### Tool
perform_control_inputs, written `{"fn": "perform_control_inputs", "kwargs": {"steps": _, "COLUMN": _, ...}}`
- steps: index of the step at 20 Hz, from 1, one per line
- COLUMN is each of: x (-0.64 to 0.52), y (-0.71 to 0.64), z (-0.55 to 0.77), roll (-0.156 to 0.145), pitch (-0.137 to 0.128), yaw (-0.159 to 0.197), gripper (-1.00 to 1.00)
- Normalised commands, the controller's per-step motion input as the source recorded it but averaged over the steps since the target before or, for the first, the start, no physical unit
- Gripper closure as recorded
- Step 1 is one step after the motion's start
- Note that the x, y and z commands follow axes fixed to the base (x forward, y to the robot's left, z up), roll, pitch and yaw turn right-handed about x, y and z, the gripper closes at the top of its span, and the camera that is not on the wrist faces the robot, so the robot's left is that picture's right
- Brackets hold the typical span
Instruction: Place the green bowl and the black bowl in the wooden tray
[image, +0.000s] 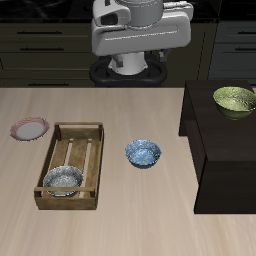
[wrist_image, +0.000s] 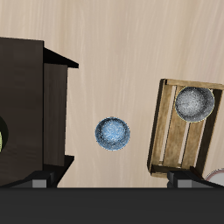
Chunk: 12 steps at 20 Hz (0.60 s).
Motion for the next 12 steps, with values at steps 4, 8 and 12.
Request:
{"fn": "perform_control_inputs", "kwargs": {"steps": 4, "x": 0.01, "y": 0.45, "z": -0.11, "roll": 0.036, "pitch": 0.036, "yaw": -0.013, "gripper": -1.00}}
{"fn": "perform_control_inputs", "kwargs": {"steps": 8, "x": 0.02, "y": 0.44, "z": -0.10, "roll": 0.031, "pitch": 0.009, "yaw": 0.026, "gripper": -1.00}}
{"fn": "perform_control_inputs", "kwargs": {"steps": 12, "x": 0.00, "y": 0.41, "z": -0.18, "roll": -0.040, "pitch": 0.008, "yaw": -0.004, "gripper": -1.00}}
